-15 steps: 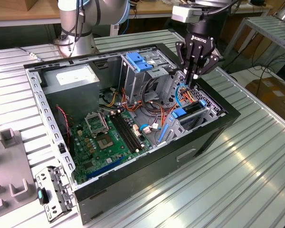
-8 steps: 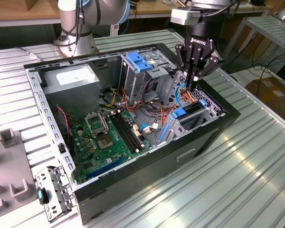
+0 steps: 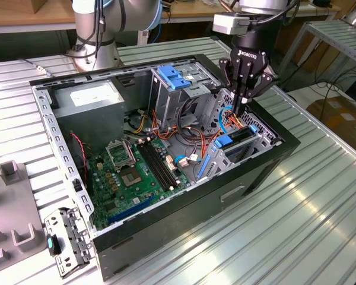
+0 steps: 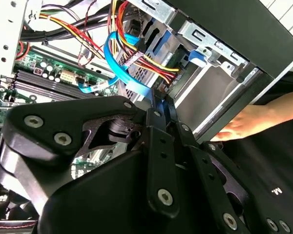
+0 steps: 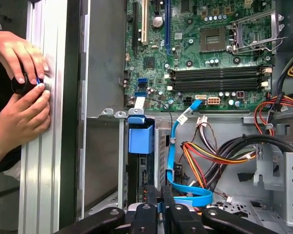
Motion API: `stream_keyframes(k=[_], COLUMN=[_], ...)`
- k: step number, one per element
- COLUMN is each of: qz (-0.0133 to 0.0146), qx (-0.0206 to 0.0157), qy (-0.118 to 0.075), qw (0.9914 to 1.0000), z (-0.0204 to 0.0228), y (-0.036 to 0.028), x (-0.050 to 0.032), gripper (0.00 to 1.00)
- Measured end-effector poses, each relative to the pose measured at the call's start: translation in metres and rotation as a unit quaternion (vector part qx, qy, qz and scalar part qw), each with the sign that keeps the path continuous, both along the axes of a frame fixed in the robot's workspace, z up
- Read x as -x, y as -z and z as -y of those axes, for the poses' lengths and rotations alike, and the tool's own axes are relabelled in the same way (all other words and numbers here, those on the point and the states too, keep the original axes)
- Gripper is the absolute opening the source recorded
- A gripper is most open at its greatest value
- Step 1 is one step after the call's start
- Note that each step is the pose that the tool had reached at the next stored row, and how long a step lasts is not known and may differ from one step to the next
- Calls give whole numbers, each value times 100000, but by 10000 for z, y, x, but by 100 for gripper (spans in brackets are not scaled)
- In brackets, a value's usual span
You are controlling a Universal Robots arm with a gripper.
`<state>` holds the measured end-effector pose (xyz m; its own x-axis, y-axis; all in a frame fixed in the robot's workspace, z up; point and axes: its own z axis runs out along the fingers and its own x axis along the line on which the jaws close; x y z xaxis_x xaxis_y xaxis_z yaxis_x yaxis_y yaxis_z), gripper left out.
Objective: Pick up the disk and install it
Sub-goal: 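Insert the second disk wire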
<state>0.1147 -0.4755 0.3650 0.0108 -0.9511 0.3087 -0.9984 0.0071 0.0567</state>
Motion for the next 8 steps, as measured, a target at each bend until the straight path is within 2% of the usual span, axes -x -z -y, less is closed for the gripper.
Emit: stream_keyframes(k=[2, 4, 8], qz=[70, 92, 105], qx=[-792, -1853, -4899], qy=[-71, -121, -227], qw=[99997, 99983, 99880], z=[48, 85, 165], y=[4, 8, 14], x=[6, 9, 17], gripper=[16, 16, 16])
